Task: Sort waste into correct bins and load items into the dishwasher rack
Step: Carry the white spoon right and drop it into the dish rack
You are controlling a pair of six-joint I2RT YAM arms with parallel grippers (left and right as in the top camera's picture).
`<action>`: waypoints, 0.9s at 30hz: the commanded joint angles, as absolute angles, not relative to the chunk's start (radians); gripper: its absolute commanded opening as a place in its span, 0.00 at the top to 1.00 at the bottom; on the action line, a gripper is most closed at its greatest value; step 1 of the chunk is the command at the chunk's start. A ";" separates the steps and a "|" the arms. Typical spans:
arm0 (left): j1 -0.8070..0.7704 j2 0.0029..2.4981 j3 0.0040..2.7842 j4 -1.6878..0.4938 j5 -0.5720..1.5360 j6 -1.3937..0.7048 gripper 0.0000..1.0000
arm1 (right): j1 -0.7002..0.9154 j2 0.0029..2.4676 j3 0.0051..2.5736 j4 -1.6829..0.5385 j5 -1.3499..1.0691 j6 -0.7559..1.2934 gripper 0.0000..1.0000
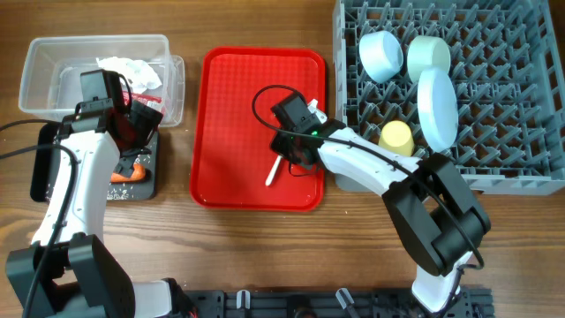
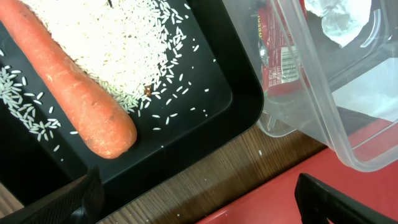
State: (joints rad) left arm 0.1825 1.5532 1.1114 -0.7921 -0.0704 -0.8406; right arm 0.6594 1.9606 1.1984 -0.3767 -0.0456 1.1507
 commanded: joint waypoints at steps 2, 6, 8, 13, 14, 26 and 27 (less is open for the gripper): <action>0.188 1.552 1.110 -0.793 -0.084 -0.850 0.00 | 0.651 2.004 1.213 -0.382 -0.183 0.968 0.96; 0.188 1.552 1.110 -0.793 -0.084 -0.849 0.00 | 0.564 1.963 1.234 -0.312 -0.540 0.526 0.96; 0.188 1.552 1.110 -0.793 -0.084 -0.849 0.00 | 0.501 1.884 1.234 -0.329 -0.599 0.422 0.96; 0.188 1.552 1.110 -0.793 -0.084 -0.850 0.00 | 0.347 1.575 1.234 -0.492 -0.463 0.249 0.96; 0.188 1.552 1.110 -0.793 -0.084 -0.850 0.00 | 0.323 1.507 1.234 -0.523 -0.402 0.223 0.96; 0.188 1.552 1.110 -0.793 -0.084 -0.850 0.00 | 0.293 1.629 1.182 -0.612 0.022 0.241 0.70; 0.188 1.552 1.110 -0.793 -0.084 -0.850 0.00 | 0.293 1.626 1.185 -0.597 0.022 0.248 0.39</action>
